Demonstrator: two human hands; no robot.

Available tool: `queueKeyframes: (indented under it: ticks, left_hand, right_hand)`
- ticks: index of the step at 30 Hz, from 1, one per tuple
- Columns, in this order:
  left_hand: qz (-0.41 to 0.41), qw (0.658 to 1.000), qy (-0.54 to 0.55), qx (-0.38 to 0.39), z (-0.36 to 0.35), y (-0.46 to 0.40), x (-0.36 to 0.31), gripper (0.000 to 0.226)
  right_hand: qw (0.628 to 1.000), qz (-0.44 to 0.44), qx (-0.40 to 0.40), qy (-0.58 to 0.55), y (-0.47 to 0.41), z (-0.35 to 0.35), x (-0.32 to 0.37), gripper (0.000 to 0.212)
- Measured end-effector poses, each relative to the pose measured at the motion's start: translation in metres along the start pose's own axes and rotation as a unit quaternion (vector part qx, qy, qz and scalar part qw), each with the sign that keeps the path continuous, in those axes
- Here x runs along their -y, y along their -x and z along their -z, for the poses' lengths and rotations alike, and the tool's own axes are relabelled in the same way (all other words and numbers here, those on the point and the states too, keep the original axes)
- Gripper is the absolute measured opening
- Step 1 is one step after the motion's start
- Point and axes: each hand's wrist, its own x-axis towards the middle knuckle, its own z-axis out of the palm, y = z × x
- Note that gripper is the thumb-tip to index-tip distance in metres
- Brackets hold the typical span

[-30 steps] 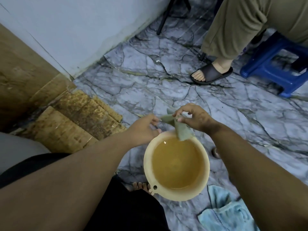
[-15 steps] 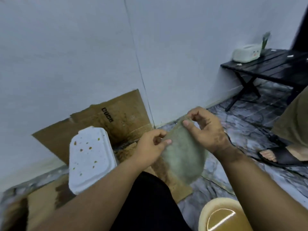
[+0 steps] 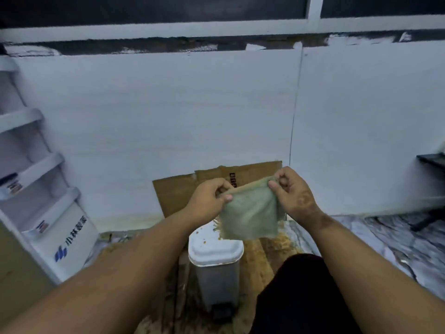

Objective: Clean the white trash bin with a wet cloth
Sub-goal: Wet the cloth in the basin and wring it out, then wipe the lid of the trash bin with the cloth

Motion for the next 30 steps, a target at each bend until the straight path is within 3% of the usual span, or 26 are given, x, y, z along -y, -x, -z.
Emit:
queueKeyframes:
  ticks: [6,13,17,20,23,27,30]
  left_hand:
    - [0.051,0.997,0.027,0.053,-0.003,0.018,0.038,0.010]
    - [0.110,0.987,0.063,0.099,-0.023,0.021,0.085,0.013]
    - [0.117,0.984,0.093,0.092,-0.025,-0.003,0.100,0.014]
    - [0.120,0.984,0.127,0.044,-0.028,-0.035,0.117,0.012]
    - [0.135,0.988,0.067,-0.025,-0.042,-0.057,0.147,0.019]
    - [0.171,0.982,-0.023,-0.079,-0.067,-0.043,0.193,0.027]
    - [0.181,0.980,0.010,-0.077,-0.077,-0.029,0.211,0.034]
  right_hand:
    - [0.996,-0.050,0.071,0.025,0.008,-0.028,-0.032,0.009]
    - [0.977,-0.174,0.122,0.021,0.023,-0.054,-0.075,0.018]
    - [0.968,-0.223,0.113,0.016,-0.003,-0.065,-0.089,0.015]
    - [0.975,-0.210,0.053,0.054,-0.028,-0.084,-0.101,0.008]
    - [0.979,-0.155,0.000,0.134,-0.023,-0.117,-0.111,0.041]
    - [0.949,-0.126,0.157,0.241,0.026,-0.169,-0.124,0.068]
    - [0.934,-0.149,0.187,0.267,0.025,-0.182,-0.128,0.066]
